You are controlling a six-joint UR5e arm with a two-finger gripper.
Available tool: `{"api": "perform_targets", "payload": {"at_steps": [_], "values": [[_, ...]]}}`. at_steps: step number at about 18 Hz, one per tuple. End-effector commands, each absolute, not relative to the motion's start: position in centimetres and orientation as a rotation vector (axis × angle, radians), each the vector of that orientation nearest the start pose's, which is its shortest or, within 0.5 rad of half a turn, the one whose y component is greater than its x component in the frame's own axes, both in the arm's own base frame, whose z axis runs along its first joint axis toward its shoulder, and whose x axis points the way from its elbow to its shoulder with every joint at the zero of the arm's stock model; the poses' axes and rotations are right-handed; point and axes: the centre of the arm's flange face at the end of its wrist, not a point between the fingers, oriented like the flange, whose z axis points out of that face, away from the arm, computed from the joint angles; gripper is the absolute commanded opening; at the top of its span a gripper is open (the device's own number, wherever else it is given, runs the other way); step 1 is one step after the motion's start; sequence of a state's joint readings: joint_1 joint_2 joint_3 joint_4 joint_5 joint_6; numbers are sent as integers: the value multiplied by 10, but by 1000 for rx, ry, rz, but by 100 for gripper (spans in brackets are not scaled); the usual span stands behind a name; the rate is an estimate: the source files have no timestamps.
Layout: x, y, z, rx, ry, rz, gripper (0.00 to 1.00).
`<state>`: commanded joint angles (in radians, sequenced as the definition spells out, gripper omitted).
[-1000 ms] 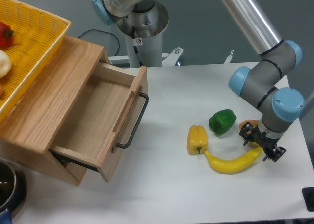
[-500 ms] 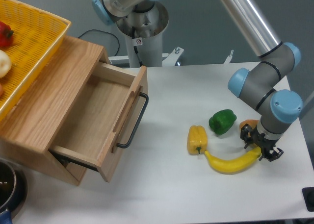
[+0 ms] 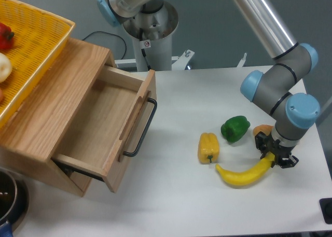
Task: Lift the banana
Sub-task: 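Lift the yellow banana up off the table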
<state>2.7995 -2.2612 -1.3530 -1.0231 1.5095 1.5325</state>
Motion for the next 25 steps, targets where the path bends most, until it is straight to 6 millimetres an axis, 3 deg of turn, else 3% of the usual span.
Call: {"api": "perform_targets", "payload": {"at_steps": [9,16,21,25], "values": [[-609,372,286,-3042,466,2,10],[-565,388,342,-3042,530,-34,10],[-539,396,367,-3089,594,41,10],[-534,401,369,-3128,636,66,12]]}}
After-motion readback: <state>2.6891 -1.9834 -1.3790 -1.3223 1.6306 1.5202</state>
